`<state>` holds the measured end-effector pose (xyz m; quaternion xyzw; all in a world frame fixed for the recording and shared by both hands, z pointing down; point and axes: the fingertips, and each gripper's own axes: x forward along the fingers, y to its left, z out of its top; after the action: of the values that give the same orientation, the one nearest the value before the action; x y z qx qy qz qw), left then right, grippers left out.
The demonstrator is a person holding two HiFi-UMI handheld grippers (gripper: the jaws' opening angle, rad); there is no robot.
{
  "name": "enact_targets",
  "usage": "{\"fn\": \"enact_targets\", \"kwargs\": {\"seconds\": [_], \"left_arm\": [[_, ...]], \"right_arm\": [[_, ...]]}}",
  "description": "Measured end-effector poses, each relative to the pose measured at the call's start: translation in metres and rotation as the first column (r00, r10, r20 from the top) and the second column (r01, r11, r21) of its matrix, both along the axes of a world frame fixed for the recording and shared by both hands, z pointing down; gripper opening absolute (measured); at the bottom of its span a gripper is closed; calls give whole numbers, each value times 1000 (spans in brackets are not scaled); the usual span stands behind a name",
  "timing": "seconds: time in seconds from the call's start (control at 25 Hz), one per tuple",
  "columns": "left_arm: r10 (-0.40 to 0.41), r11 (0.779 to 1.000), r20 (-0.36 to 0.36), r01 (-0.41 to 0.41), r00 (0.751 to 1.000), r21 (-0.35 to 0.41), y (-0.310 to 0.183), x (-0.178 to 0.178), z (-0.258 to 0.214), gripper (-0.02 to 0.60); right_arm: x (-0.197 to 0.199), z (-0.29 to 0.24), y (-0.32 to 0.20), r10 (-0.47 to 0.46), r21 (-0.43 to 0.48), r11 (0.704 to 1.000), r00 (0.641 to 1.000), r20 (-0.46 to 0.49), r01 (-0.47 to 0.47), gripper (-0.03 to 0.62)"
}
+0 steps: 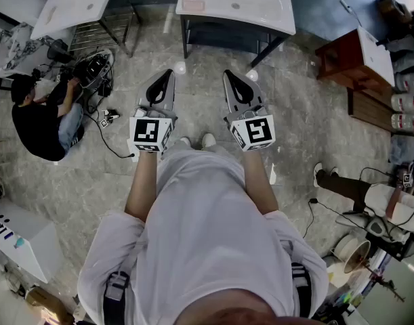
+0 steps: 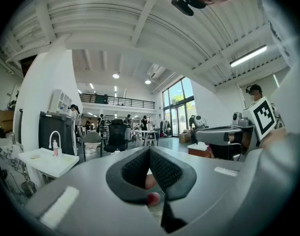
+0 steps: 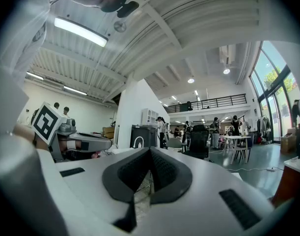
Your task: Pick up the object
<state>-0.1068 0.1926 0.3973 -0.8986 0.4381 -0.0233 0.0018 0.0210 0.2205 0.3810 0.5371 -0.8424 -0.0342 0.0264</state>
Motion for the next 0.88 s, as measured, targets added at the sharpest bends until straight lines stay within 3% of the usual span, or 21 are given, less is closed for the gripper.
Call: {"fn": "enact_targets", "kwargs": {"seconds": [0.4,0.88], "left_arm": [[-28,1000,-29,28,999,-3,-1,-28,-6,0],[-79,997,26,79,997,-3,4,-23,-2,0]], "right_arm": [[-27,-5,-3,-20,5,1000,1000,1,20,0],[-15,-7,-1,-65,36,997,998,22,64,0]]}}
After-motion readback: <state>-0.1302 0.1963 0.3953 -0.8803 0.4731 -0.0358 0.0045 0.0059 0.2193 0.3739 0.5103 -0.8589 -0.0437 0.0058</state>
